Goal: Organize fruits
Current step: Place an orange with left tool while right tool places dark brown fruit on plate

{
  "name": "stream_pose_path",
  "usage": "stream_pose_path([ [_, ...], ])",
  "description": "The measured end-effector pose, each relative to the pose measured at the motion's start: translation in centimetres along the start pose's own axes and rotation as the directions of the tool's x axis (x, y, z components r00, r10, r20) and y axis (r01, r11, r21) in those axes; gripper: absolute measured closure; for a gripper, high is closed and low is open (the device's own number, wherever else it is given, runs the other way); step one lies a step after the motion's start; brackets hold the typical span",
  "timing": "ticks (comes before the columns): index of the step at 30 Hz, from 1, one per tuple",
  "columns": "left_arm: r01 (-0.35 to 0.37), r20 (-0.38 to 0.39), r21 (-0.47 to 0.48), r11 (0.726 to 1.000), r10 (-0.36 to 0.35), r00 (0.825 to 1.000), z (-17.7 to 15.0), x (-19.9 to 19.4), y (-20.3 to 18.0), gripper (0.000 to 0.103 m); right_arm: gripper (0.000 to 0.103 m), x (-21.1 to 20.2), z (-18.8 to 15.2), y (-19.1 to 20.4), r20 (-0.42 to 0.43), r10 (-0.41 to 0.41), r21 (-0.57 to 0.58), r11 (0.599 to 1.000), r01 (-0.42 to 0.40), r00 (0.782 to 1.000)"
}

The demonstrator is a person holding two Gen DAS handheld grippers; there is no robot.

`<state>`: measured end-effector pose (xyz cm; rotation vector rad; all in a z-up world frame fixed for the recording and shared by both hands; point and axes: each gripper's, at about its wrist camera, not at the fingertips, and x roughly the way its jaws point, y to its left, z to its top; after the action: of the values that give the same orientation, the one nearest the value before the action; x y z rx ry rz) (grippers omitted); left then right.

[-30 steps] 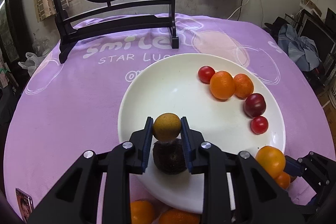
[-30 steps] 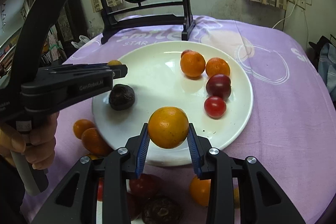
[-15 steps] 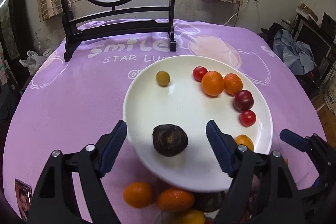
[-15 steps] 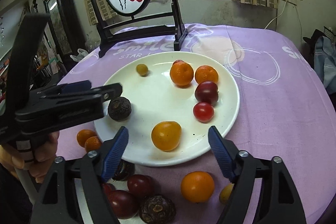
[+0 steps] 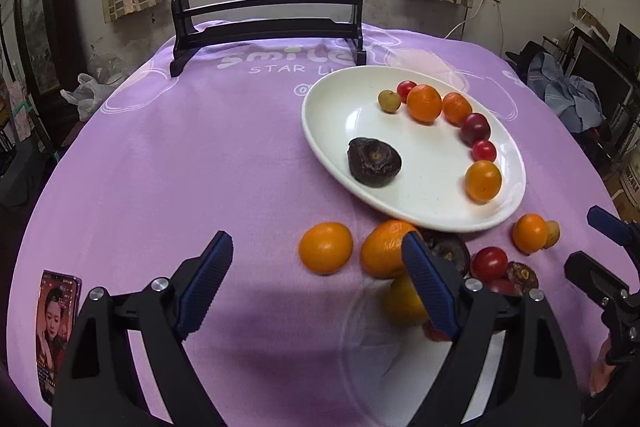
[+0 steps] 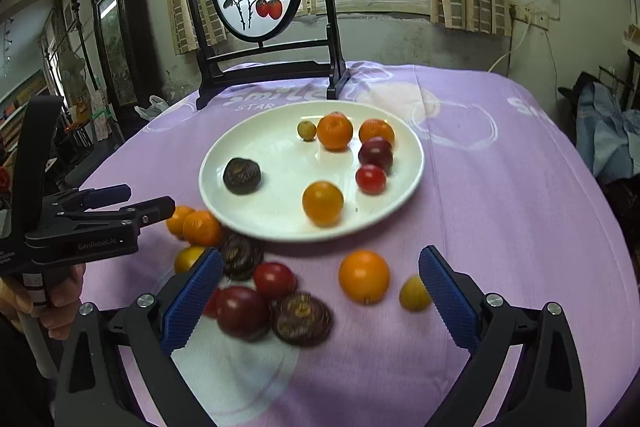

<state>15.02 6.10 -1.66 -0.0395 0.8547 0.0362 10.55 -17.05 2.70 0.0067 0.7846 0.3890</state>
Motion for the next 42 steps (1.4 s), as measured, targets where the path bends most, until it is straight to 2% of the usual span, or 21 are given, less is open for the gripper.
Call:
stream_pose_path([
  [4, 0.010, 0.003, 0.004, 1.000, -0.010, 1.000, -1.7, -1.4, 0.5, 0.019, 0.004, -1.2, -1.5, -0.3, -0.005, -0.038, 0.008, 0.999, 0.038, 0.999],
  [7, 0.024, 0.014, 0.011, 1.000, -0.024, 1.000, -2.8, -2.1, 0.5, 0.018, 0.004, -1.9, -2.9, 0.1, 0.003, -0.063, -0.061, 0.996, 0.063, 0.998],
  [9, 0.034, 0.010, 0.013, 0.999, -0.034, 0.999, -3.6, -2.2, 0.5, 0.018, 0.004, -1.9, -3.7, 0.3, -0.018, -0.089, -0.088, 0.992, 0.087, 0.996],
  [14, 0.037, 0.003, 0.008, 0.999, -0.037, 0.999, -4.3, -1.6, 0.5, 0.018, 0.004, -1.5, -5.1, -0.1, -0.063, -0.095, -0.096, 0.991, 0.089, 0.993],
  [19, 0.064, 0.000, 0.004, 0.998, -0.064, 0.998, -4.5, -1.1, 0.8, 0.018, 0.018, 0.3, -5.4, 0.9, -0.137, -0.079, -0.149, 0.987, 0.059, 0.987],
  [23, 0.064, -0.010, 0.013, 0.998, -0.064, 0.998, -4.6, -0.6, 0.8, 0.018, 0.020, 2.5, -5.2, 1.6, -0.192, -0.094, -0.194, 0.979, 0.056, 0.977],
  [25, 0.075, -0.011, 0.006, 0.997, -0.075, 0.997, -4.6, -0.6, 0.9, 0.018, 0.025, 3.5, -4.9, 2.0, -0.214, -0.100, -0.216, 0.975, 0.052, 0.972],
  [28, 0.076, -0.014, 0.003, 0.997, -0.076, 0.997, -4.6, -0.5, 1.0, 0.018, 0.028, 4.4, -4.0, 2.4, -0.218, -0.093, -0.226, 0.973, 0.043, 0.972],
  [33, 0.082, -0.029, 0.003, 0.997, -0.082, 0.996, -4.7, -0.2, 0.9, 0.018, 0.040, 5.5, -3.0, 2.4, -0.226, -0.069, -0.188, 0.982, 0.026, 0.972],
  [34, 0.082, -0.030, 0.004, 0.997, -0.082, 0.996, -4.7, -0.2, 0.9, 0.018, 0.050, 5.5, -2.9, 2.4, -0.219, -0.074, -0.185, 0.982, 0.033, 0.973],
  [36, 0.077, -0.029, 0.008, 0.997, -0.076, 0.997, -4.7, -0.1, 0.9, 0.018, 0.061, 5.2, -2.8, 2.2, -0.204, -0.077, -0.161, 0.986, 0.044, 0.976],
  [42, 0.052, -0.039, 0.002, 0.999, -0.052, 0.998, -4.7, 0.6, 1.1, 0.018, 0.062, 3.6, -3.1, 0.7, -0.180, -0.008, -0.039, 0.999, 0.001, 0.984],
])
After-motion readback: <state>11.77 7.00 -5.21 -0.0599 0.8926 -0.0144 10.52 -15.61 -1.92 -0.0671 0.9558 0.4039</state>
